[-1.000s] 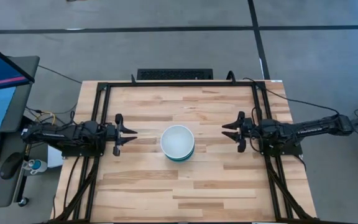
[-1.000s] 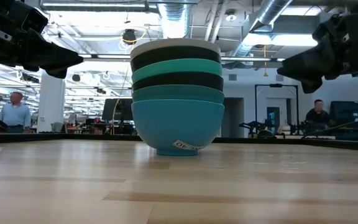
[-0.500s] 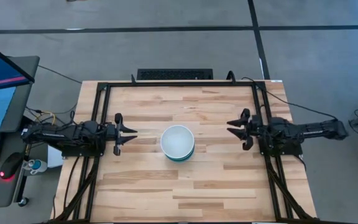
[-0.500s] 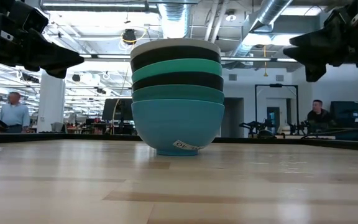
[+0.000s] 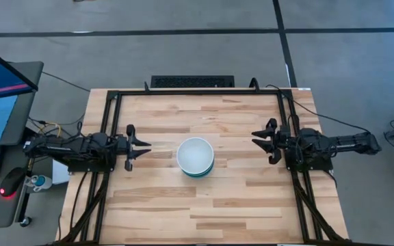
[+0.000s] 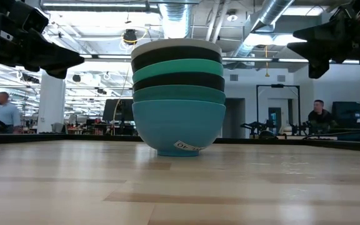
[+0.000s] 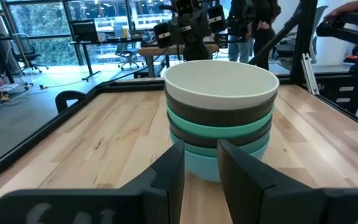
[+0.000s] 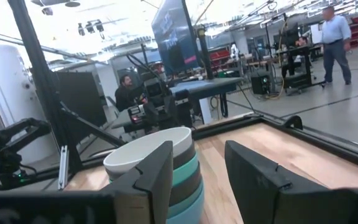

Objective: Nest bowls inside each other
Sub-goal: Return to Home Position

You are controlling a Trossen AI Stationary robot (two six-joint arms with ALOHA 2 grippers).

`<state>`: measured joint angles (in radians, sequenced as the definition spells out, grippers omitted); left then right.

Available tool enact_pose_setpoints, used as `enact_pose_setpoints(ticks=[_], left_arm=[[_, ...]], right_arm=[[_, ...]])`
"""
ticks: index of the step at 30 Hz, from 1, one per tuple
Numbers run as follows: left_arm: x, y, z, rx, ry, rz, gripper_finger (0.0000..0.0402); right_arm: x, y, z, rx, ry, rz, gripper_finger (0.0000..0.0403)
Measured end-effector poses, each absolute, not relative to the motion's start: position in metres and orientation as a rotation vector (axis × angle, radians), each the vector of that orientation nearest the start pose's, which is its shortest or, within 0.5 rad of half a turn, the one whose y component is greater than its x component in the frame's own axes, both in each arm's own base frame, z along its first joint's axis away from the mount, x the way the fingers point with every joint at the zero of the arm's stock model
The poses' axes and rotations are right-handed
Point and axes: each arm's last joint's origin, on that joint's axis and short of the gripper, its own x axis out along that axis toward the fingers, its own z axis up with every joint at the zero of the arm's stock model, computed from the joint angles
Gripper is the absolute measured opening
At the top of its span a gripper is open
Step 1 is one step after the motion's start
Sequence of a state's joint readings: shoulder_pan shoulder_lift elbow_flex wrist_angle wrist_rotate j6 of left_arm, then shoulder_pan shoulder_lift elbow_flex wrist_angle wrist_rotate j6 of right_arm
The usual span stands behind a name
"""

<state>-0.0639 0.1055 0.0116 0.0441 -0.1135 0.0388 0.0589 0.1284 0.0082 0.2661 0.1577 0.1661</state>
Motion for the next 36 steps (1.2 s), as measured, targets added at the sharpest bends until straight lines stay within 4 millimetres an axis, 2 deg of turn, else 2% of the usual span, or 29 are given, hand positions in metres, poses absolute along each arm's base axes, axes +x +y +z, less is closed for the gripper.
enact_pose_setpoints(ticks=[3, 8, 16, 22, 29, 36], left_arm=[[0.1034, -0.004, 0.1631, 0.031, 0.051, 0.027, 0.0087], [0.1034, -0.006, 0.162, -0.107, 0.065, -0.037, 0.0087], [0.1033, -0.0042, 0.1624, -0.167, 0.057, 0.023, 0.0087], [0.1034, -0.0027, 0.1644, -0.109, 0.034, 0.075, 0.0087], [0.1034, -0.0024, 0.1659, 0.035, 0.024, 0.081, 0.0087], [0.1034, -0.0024, 0.1656, 0.048, 0.028, 0.08, 0.0087]], right_arm=[[0.104, 0.0016, 0.1815, 0.182, -0.153, -0.086, 0.017], [0.104, 0.0016, 0.1815, 0.182, -0.153, -0.086, 0.017], [0.104, 0.0016, 0.1815, 0.182, -0.153, -0.086, 0.017], [0.1041, 0.0016, 0.1814, 0.182, -0.152, -0.086, 0.017], [0.1041, 0.0016, 0.1814, 0.181, -0.152, -0.086, 0.017], [0.1041, 0.0016, 0.1814, 0.182, -0.152, -0.087, 0.017]])
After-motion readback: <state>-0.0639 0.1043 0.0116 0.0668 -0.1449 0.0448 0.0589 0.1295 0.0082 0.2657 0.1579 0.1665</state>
